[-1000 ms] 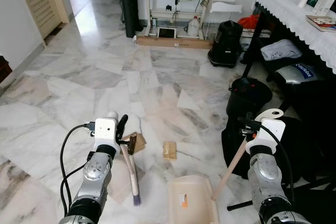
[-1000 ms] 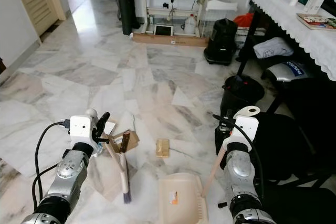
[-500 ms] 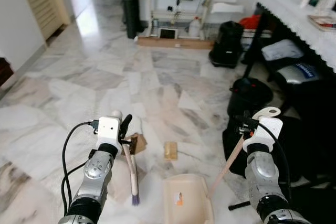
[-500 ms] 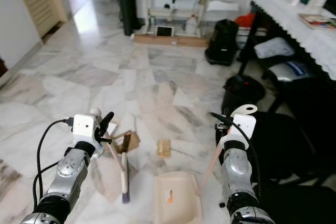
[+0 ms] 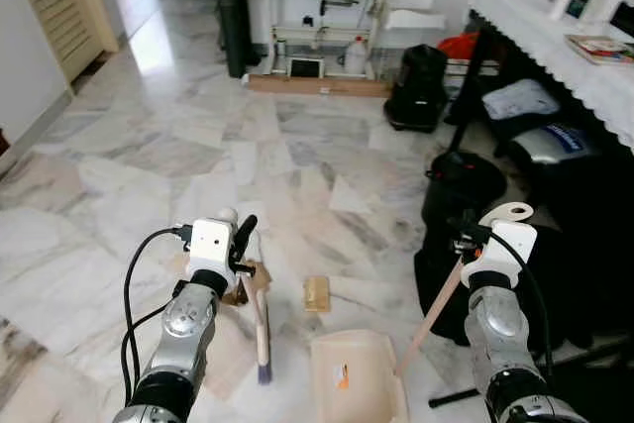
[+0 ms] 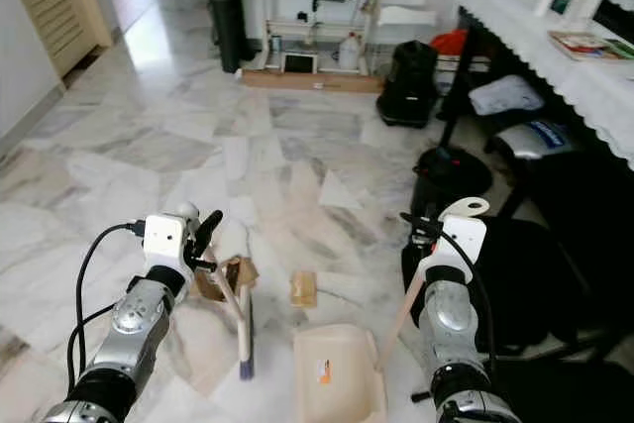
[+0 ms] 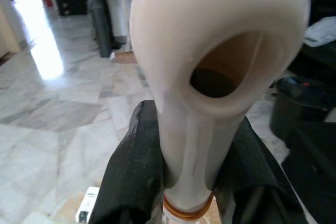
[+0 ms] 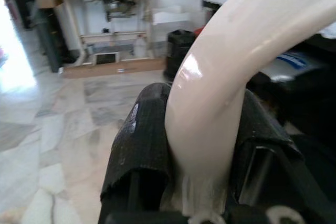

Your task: Sweep floor

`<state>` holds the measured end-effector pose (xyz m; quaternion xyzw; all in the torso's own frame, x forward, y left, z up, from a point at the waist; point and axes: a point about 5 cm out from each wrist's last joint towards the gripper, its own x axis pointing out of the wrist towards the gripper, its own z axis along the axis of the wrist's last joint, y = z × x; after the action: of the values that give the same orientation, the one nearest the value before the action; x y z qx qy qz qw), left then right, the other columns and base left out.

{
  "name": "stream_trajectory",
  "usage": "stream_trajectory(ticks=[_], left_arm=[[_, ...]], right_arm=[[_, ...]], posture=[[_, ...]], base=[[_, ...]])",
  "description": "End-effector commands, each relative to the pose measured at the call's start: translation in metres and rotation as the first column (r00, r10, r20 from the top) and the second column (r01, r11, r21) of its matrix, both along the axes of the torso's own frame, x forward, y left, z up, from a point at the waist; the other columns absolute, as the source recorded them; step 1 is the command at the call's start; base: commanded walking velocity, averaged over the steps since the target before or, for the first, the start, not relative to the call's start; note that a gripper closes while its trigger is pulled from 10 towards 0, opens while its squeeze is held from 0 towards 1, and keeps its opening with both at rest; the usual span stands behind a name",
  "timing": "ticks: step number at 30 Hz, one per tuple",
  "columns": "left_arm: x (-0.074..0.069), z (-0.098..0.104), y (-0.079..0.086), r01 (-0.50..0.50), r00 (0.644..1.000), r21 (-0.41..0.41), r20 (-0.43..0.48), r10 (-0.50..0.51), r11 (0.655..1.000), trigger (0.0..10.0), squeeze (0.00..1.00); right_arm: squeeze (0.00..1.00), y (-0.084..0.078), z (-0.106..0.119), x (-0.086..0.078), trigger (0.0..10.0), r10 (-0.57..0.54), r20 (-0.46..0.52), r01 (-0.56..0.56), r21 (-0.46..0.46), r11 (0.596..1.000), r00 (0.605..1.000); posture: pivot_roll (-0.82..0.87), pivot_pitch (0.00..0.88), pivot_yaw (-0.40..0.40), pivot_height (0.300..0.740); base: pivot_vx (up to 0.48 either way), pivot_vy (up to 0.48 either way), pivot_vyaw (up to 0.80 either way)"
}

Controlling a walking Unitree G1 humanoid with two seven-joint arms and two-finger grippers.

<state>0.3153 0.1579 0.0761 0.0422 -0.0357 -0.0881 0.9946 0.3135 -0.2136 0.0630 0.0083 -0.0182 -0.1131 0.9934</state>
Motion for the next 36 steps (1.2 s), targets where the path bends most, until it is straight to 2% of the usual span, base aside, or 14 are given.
stream_trajectory(ticks=[1,15,25,36], left_arm=[[0.004,0.012,0.000,0.008,0.999,0.010,0.047,-0.008,1.000,10.0,0.00],[0.006,0.014,-0.003,0.023,0.998,0.011,0.057,-0.023,1.000,10.0,0.00],[0.011,0.028,-0.010,0.054,0.992,0.027,0.111,-0.056,0.998,10.0,0.00],[0.009,0.026,-0.010,0.061,0.993,0.028,0.104,-0.064,0.998,10.0,0.00]], right_arm=[[0.00,0.001,0.009,0.005,10.0,0.005,0.035,-0.005,-0.003,1.000,0.999],[0.00,0.002,0.011,0.007,10.0,0.010,0.039,-0.010,-0.005,1.000,0.999],[0.00,0.002,0.011,0.008,10.0,0.011,0.040,-0.011,-0.003,1.000,0.999],[0.00,0.001,0.009,0.006,10.0,0.005,0.036,-0.005,0.000,1.000,0.999]], posture=[[-0.01,0.000,-0.051,0.740],[-0.01,0.000,-0.053,0.740],[-0.01,0.000,-0.053,0.740],[0.00,0.000,-0.053,0.740]], base=[[0.371,0.000,0.00],[0.373,0.000,0.00],[0.363,0.000,0.00],[0.341,0.000,0.00]])
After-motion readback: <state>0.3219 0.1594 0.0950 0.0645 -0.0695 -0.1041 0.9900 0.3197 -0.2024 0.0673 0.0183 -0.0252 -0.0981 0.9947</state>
